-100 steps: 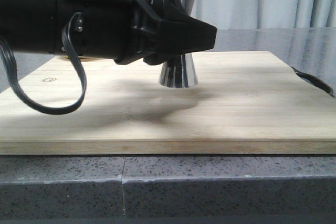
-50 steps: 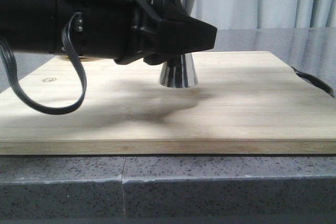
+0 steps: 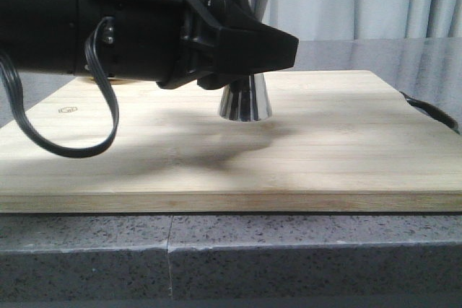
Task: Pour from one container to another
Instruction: 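Tilt the beaker with the right gripper, pouring liquid into the jigger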
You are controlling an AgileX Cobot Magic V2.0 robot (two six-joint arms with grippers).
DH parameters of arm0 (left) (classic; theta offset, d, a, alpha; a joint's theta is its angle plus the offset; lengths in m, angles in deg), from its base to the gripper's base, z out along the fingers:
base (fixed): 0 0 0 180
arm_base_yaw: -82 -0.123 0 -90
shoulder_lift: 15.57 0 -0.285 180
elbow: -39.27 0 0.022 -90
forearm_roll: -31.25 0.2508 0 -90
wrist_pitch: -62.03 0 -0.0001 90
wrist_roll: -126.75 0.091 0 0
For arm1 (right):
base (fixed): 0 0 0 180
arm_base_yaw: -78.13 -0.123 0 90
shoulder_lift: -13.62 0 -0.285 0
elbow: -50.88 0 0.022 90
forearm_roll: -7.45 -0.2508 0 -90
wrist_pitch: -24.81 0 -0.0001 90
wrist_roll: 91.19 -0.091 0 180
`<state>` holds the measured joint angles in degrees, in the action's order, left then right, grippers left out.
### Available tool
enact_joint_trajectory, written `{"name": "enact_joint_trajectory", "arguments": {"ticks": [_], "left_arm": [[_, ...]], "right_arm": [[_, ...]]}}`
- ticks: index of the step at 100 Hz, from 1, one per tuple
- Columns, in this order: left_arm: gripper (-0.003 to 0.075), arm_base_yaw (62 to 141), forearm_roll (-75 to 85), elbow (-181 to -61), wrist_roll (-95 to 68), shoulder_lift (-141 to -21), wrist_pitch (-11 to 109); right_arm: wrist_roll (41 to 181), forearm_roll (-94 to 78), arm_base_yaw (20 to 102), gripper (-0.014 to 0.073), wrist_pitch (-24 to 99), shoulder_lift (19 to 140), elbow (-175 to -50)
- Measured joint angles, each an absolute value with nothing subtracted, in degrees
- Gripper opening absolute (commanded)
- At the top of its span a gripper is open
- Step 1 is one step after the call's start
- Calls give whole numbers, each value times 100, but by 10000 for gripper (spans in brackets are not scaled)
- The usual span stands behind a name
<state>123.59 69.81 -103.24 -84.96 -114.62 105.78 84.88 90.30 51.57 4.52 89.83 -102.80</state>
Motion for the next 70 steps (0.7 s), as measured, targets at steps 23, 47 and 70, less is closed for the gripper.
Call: {"name": "enact_joint_trajectory", "arguments": {"ticks": [23, 47, 70], "left_arm": [[-19, 12359, 6981, -10324, -8496, -11462, 10578], [-19, 12359, 6981, -10324, -8496, -11462, 10578], [-19, 12359, 6981, -10324, -8496, -11462, 10578]], "right_arm": [[8488, 9224, 5157, 278, 485, 8983, -10280], [8488, 9516, 5157, 278, 485, 8983, -10280], [8488, 9748, 5157, 278, 485, 8983, -10280]]}}
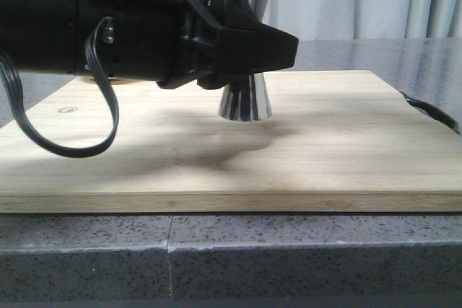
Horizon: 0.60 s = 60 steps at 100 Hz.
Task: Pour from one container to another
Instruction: 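Tilt the beaker with the right gripper, pouring liquid into the jigger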
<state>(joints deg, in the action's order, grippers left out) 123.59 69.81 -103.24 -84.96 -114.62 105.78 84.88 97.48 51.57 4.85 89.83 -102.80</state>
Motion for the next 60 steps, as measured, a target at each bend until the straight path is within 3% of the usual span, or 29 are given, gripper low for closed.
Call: {"name": "enact_joint_trajectory", "arguments": {"ticks": [60], "left_arm": [[-19, 12359, 6981, -10324, -8496, -11462, 10578]], "right_arm": [[8488, 10122, 5157, 278, 474, 8983, -10280]]}}
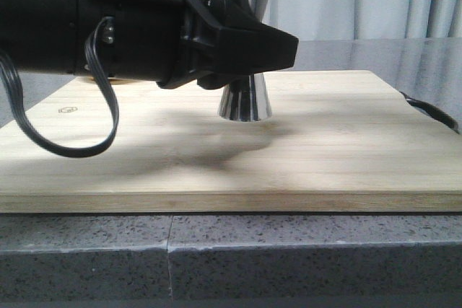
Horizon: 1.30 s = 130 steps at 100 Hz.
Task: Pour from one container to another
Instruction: 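Tilt the beaker with the right gripper, pouring liquid into the jigger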
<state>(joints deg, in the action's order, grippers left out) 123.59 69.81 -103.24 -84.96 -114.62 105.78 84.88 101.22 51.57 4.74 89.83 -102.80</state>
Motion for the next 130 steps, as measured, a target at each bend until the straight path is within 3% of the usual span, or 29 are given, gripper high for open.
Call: {"name": "enact_joint_trajectory", "arguments": {"ticks": [130], "left_arm": [[-19, 12359, 7238, -10324, -8620, -11462, 10675]], "right_arm": [[8488, 10598, 5157, 278, 364, 8983, -10280]]}}
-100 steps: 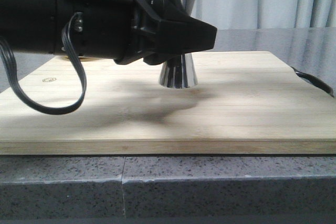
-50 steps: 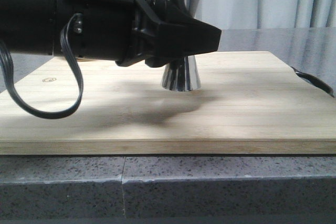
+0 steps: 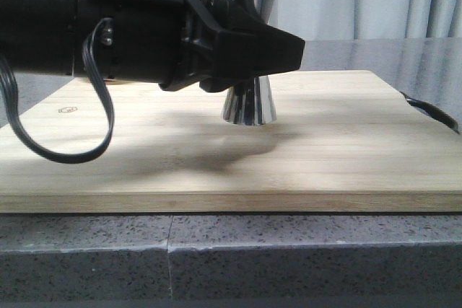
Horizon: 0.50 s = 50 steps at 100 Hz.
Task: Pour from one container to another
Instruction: 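Tilt the beaker with the right gripper, pouring liquid into the jigger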
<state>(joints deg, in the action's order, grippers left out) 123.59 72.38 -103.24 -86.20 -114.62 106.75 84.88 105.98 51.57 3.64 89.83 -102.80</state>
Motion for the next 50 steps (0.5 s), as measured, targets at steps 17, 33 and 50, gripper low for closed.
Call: {"name": "enact_joint_trajectory", "arguments": {"ticks": [17, 33, 50], "left_arm": [[-19, 12359, 7238, -10324, -8630, -11462, 10675], [-19, 12359, 7238, -10324, -8630, -11462, 10675], [-19, 12359, 7245, -10324, -8630, -11462, 10675]], "right_arm": [[8488, 10718, 5157, 278, 355, 8983, -10280], [8488, 10766, 5157, 278, 355, 8983, -10280], [8488, 10754, 5157, 278, 351, 8983, -10280]]}}
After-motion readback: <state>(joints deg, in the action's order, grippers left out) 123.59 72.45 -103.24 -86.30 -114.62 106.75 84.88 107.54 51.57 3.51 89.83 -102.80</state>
